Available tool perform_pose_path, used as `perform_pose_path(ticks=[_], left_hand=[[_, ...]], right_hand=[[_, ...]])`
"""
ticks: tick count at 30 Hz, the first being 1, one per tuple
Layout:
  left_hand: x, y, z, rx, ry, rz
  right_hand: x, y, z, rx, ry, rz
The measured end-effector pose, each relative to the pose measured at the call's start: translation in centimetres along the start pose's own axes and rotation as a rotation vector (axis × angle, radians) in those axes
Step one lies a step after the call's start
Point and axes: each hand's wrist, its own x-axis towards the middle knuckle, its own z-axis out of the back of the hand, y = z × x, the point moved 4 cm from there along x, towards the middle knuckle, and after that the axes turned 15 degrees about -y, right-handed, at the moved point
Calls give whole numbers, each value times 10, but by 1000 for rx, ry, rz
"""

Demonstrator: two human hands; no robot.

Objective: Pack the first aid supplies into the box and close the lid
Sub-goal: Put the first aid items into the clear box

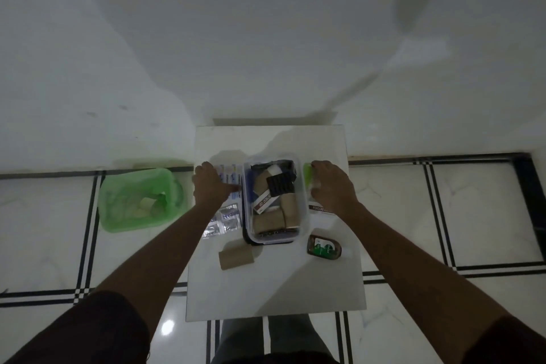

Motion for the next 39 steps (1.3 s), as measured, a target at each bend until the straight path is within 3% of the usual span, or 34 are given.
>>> perform_pose_path(ticks=[6,11,18,20,23,26,28,30,34,39], left_hand=[[10,10,-19,-80,70,162],[-3,-7,-3,-157,55,139],[-3,0,32,-431,-61,216],[-9,-11,54,-481,-135,109],[-31,-28,89,-409,-259,-212],[-64,-49,100,-327,-194,-554],[-81,-55,92,-205,-121,-674],[-86,-55,88,-157,-163,-644],[-71,-53,102,-281,-325,-416],[-53,-56,113,-354,-317,-361]], right_hand=[[1,-3,0,64,20,-65],[-1,-4,1,108,-33,-102],[0,-7,34,106,-262,-127],[3,-1,47,72,-308,-66],[1,23,69,141,-352,85],[-4,54,82,340,-301,136],[-6,74,83,383,-221,158],[-6,87,75,312,-153,227],[-7,92,49,164,-99,354],[-11,84,22,-23,-90,368]])
